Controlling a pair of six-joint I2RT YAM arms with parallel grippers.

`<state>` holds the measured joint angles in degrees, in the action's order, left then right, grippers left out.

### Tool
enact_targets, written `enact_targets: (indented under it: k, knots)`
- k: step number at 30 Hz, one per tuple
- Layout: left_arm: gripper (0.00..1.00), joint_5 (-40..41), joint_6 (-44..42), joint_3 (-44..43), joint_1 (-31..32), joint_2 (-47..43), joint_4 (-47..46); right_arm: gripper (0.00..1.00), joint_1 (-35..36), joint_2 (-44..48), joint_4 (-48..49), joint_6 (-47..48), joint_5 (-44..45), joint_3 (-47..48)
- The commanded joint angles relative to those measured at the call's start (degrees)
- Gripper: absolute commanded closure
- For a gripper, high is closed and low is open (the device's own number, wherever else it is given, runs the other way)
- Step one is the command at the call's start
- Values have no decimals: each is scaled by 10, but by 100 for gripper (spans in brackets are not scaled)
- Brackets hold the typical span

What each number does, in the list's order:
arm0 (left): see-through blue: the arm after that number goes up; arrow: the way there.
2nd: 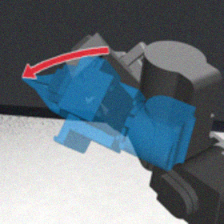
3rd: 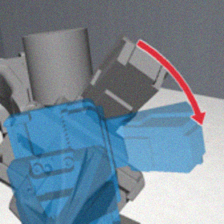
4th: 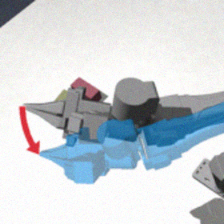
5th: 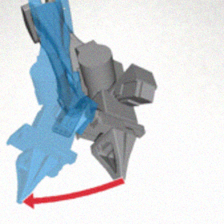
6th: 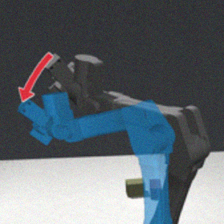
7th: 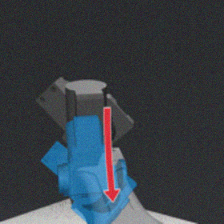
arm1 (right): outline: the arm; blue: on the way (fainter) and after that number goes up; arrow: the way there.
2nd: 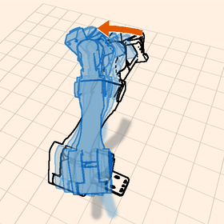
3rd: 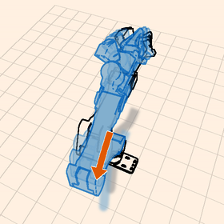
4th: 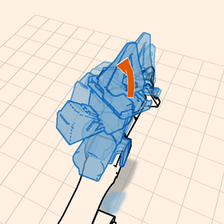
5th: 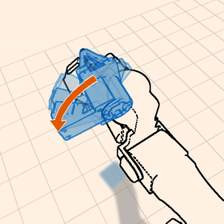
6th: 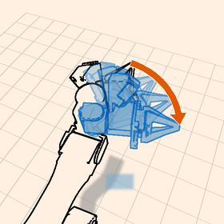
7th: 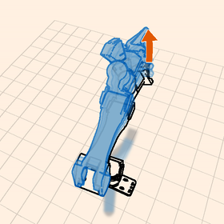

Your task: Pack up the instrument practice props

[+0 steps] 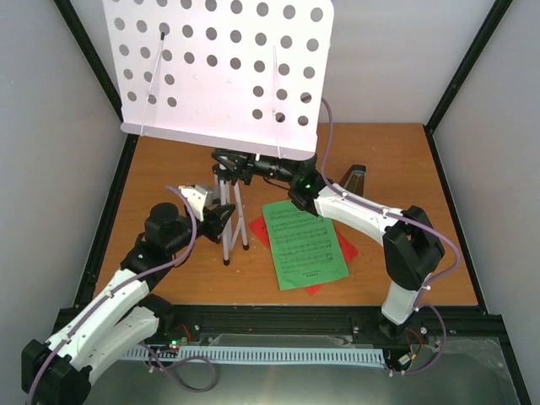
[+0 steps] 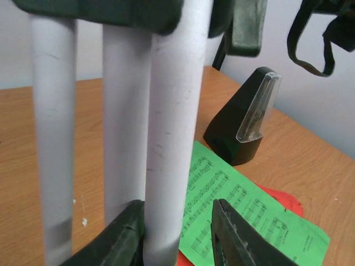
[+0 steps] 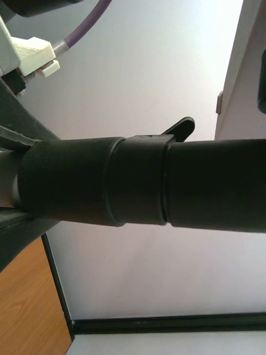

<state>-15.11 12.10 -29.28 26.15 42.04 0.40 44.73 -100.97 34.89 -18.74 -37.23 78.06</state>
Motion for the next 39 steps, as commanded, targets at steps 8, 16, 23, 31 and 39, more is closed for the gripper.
enact_targets:
  k: [8, 16, 23, 31, 39]
  knots:
    - [35, 62, 67, 3, -15, -53, -16, 97, 25, 52, 29, -22, -11, -14]
    - [4, -28, 65, 18, -15, -32, -53, 97, 24, 56, 33, -22, 2, -18]
    - [1, 21, 55, 22, -15, 36, -109, 97, 24, 63, 38, -25, 15, -25]
    - [19, -8, 57, 18, -15, 103, -161, 97, 24, 69, 32, -32, 46, -31]
    - [64, -31, 74, 14, -15, 89, -146, 97, 14, 65, -49, -56, 133, -6]
